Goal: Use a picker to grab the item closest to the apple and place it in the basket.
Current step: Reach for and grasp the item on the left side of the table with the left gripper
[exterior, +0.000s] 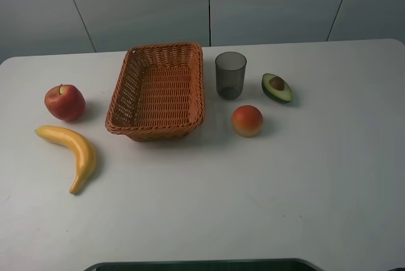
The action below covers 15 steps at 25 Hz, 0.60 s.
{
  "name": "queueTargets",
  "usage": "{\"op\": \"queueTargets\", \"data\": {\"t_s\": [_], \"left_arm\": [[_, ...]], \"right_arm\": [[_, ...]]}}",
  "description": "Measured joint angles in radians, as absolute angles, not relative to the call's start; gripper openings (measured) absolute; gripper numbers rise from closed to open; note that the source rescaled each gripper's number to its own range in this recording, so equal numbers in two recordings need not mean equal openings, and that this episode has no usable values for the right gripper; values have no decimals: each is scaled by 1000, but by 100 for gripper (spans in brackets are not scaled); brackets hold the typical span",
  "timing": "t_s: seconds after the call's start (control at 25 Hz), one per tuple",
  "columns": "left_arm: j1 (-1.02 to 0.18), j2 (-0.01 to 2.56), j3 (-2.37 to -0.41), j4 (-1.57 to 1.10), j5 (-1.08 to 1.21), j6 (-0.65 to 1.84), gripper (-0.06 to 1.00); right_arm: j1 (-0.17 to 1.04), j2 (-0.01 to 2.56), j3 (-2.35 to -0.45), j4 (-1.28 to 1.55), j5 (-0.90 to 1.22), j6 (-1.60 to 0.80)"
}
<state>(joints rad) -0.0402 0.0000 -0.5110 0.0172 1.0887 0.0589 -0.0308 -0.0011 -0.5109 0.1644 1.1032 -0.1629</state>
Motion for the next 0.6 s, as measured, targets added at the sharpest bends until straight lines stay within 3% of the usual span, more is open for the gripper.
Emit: {"op": "queueTargets", "data": {"t_s": [0.6], "left_arm": [[-40,0,-511,17,1089,59,99]], "right_arm": [[-31,-1,-511,164,1103,-163]]}}
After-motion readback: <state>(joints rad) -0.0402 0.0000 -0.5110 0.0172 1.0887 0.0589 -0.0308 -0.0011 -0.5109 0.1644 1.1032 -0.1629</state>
